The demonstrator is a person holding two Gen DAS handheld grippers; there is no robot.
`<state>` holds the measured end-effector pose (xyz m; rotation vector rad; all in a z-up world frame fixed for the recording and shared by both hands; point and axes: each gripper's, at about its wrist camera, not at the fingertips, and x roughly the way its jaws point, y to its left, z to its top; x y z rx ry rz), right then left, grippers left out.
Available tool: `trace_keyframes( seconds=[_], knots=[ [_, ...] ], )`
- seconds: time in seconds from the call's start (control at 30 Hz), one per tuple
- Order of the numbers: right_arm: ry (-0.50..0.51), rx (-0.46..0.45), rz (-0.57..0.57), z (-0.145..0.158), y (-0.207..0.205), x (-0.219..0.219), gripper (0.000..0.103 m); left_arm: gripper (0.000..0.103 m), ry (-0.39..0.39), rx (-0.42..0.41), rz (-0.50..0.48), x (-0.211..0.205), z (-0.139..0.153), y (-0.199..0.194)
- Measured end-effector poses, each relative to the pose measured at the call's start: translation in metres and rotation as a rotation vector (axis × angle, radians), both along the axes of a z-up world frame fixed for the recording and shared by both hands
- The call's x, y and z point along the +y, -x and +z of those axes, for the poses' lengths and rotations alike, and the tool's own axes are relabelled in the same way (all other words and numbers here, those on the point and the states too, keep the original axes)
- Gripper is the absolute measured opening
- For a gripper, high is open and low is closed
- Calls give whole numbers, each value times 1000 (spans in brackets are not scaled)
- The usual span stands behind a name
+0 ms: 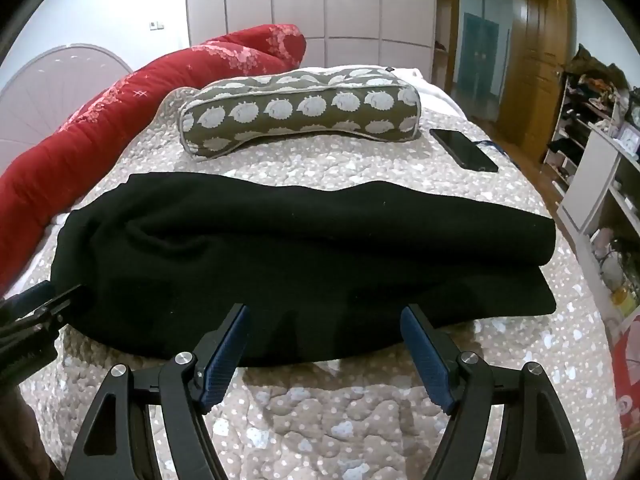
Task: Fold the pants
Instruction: 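Move both grippers toward the waistband edge of the black pants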
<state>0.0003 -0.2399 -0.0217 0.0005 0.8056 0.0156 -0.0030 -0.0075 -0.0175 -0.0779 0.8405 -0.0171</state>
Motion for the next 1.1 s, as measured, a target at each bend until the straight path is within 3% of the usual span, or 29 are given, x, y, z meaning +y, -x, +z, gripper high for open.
trace_keyframes(
  seconds=[1.1],
  knots=[
    [22,36,38,-8,-10,14,75,78,16,39,84,31,-7,-6]
  ],
)
